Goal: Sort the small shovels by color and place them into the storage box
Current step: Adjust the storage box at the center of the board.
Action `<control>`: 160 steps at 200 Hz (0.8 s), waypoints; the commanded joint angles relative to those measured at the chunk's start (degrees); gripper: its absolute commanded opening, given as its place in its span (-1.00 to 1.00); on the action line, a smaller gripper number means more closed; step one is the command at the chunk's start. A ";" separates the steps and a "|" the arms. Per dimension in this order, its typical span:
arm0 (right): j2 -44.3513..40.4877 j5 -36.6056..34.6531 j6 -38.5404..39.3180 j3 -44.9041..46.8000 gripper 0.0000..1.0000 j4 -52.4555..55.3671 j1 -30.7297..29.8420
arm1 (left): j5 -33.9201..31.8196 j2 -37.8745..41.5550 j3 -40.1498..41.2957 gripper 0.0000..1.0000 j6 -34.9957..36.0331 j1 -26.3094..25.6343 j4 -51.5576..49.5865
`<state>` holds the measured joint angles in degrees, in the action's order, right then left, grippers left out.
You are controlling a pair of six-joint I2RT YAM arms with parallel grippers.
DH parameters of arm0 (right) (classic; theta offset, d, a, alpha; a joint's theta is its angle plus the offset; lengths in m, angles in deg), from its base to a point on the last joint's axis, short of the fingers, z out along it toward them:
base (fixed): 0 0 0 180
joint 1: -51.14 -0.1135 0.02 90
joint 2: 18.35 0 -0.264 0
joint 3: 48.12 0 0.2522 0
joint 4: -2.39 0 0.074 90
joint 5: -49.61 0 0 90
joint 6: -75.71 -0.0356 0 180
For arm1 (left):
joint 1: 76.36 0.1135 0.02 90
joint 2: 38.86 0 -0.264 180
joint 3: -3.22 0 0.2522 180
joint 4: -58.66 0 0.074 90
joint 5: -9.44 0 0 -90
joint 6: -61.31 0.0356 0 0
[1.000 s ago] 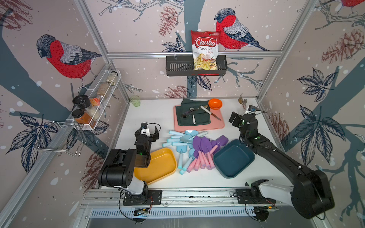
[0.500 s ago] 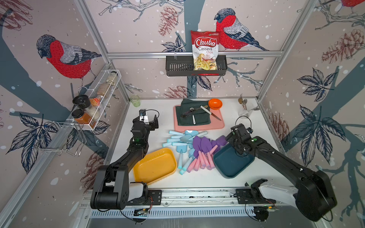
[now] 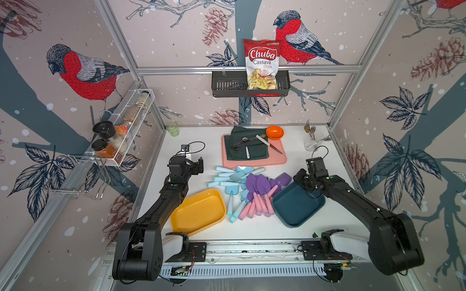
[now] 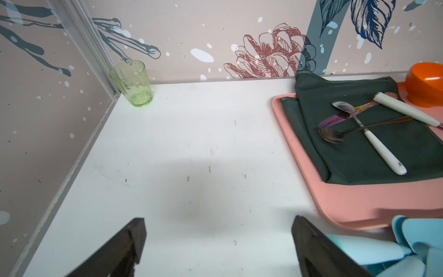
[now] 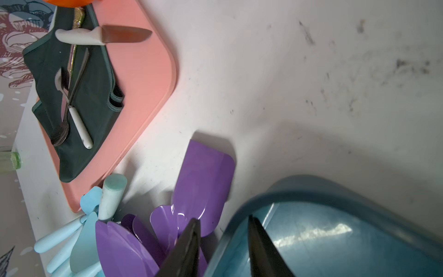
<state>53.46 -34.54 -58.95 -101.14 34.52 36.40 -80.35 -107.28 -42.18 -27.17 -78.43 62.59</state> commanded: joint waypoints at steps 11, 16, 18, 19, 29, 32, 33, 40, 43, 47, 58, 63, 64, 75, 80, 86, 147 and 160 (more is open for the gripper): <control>5.84 5.50 20.10 -4.80 -0.31 3.49 0.75 | 3.99 -0.58 -0.76 0.97 2.00 0.12 -0.55; 6.97 5.77 21.58 -5.65 -0.33 4.24 0.77 | 4.53 -0.71 -1.00 0.97 2.51 0.12 -0.71; 7.43 5.93 22.22 -5.87 -0.33 4.66 0.77 | 4.71 -0.74 -1.09 0.97 2.63 0.13 -0.79; 7.62 5.98 22.54 -6.11 -0.34 4.83 0.72 | 4.76 -0.70 -1.12 0.97 2.71 0.13 -0.89; 9.67 6.54 24.99 -7.84 -0.34 6.67 0.68 | 5.06 -0.81 -1.47 0.97 3.04 0.11 -1.41; 10.24 6.62 25.52 -8.32 -0.34 7.20 0.60 | 5.07 -0.68 -1.56 0.97 3.09 0.13 -1.50; 10.43 6.63 25.77 -8.52 -0.34 7.38 0.60 | 5.07 -0.71 -1.53 0.97 3.12 0.13 -1.60; 11.37 6.57 27.01 -9.67 -0.34 8.51 0.42 | 5.20 -0.55 -1.61 0.97 3.31 0.13 -1.77; 11.65 6.59 27.60 -10.03 -0.35 8.74 0.35 | 5.24 -0.57 -1.52 0.97 3.43 0.13 -1.84; 11.96 6.70 28.41 -10.53 -0.35 9.14 0.26 | 5.31 -0.47 -1.58 0.97 3.48 0.11 -1.96; 12.51 6.64 30.79 -11.71 -0.38 10.24 0.25 | 5.41 -0.11 -1.58 0.97 3.73 0.13 -2.44; 12.71 6.49 32.03 -12.23 -0.39 10.83 0.24 | 5.63 -0.05 -1.53 0.97 3.90 0.13 -2.65; 12.77 6.47 32.33 -12.37 -0.39 10.99 0.24 | 5.65 -0.04 -1.51 0.97 3.96 0.13 -2.75; 13.30 5.75 35.69 -13.44 -0.42 12.23 0.43 | 6.23 0.02 -1.33 0.97 4.43 0.13 -2.94; 13.58 5.39 37.11 -13.82 -0.43 12.62 0.58 | 6.65 -0.04 -1.17 0.97 4.76 0.04 -2.90; 14.08 5.23 38.60 -14.18 -0.43 12.92 0.80 | 6.96 -0.05 -1.05 0.97 5.17 0.00 -2.94; 18.68 7.25 49.69 -17.92 -0.49 14.76 1.99 | 11.35 -1.42 -1.10 0.97 7.22 -0.03 -3.11; 18.93 7.17 50.46 -18.57 -0.49 15.14 2.51 | 12.29 -1.47 -1.13 0.97 7.83 -0.04 -3.37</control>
<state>72.02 -27.57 -13.97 -118.56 47.74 38.37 -71.19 -108.53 -43.23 -21.20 -78.43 59.96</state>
